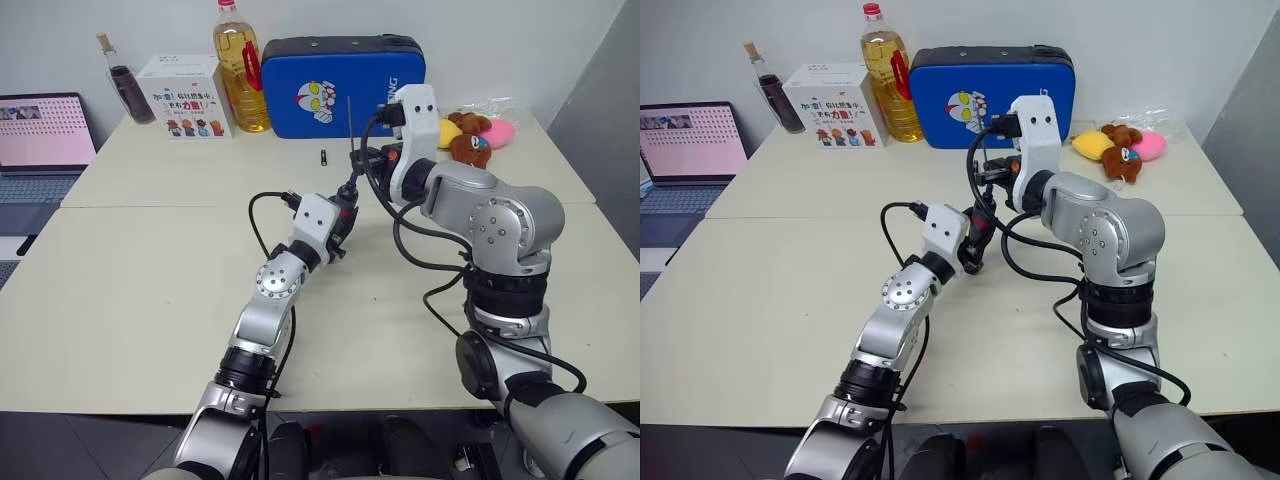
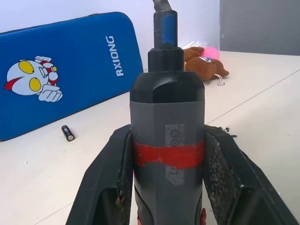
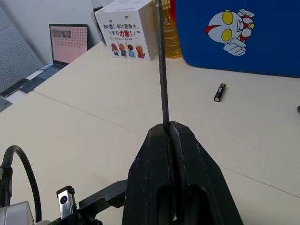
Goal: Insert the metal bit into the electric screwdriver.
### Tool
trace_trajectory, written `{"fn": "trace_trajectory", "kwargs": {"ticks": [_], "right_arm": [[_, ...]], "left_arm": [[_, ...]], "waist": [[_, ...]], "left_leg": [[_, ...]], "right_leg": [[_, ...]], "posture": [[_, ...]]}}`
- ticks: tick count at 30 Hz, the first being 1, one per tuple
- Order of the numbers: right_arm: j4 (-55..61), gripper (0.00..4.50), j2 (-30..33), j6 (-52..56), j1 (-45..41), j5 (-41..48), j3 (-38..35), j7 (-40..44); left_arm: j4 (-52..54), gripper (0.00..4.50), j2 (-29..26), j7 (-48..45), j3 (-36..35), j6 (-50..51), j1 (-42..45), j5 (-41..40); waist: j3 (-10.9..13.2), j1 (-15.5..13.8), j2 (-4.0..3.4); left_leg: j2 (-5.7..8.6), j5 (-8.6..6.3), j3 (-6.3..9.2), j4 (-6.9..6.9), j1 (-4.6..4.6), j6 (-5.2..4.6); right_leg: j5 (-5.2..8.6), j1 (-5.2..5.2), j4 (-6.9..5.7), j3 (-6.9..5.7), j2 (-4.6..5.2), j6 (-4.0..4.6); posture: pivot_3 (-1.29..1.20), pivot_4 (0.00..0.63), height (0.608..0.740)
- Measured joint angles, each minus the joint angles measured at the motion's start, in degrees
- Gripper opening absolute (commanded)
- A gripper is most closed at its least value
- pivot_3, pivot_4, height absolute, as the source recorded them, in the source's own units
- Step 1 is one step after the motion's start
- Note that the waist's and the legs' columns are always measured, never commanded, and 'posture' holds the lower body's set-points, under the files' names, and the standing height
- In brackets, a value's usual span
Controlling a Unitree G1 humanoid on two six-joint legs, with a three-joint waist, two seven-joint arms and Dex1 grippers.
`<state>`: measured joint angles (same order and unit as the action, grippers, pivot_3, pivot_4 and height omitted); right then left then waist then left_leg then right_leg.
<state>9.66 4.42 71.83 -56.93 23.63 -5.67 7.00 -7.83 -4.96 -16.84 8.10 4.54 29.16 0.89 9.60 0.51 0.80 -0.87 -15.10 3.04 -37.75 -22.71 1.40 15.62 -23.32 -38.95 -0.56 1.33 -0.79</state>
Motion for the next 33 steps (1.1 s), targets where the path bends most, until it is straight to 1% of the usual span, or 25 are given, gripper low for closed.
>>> {"fn": "trace_trajectory", "kwargs": {"ticks": [8,15,33], "right_arm": [[2.82,0.06,-1.65,-0.27,1.61,-0.90,0.08,-2.41],[4.61,0.06,-2.56,-2.39,3.47,-2.19,1.72,-3.39],[4.16,0.06,-3.63,-0.98,3.05,-2.27,0.50,-5.03]], "left_arm": [[-0.45,1.69,0.76,1.19,-0.85,0.03,0.00,-0.57],[-0.51,1.69,0.76,1.38,-1.21,0.06,0.00,-0.99],[-2.36,1.69,0.76,1.49,-1.14,-2.41,0.32,-0.10]], "waist": [[0.00,-0.01,0.00],[0.00,0.03,0.00],[0.00,0.15,0.00]], "left_leg": [[0.01,0.00,0.01,0.00,-0.01,0.00],[0.01,0.00,0.00,0.00,-0.01,0.00],[0.00,0.00,0.00,0.01,0.01,0.00]], "right_leg": [[0.00,0.00,0.00,-0.01,0.00,0.00],[0.00,0.00,0.00,-0.01,0.00,0.00],[0.00,0.00,0.00,-0.02,-0.02,0.00]], "posture": [[0.00,0.150,0.740],[0.00,0.150,0.740],[0.00,0.150,0.740]]}}
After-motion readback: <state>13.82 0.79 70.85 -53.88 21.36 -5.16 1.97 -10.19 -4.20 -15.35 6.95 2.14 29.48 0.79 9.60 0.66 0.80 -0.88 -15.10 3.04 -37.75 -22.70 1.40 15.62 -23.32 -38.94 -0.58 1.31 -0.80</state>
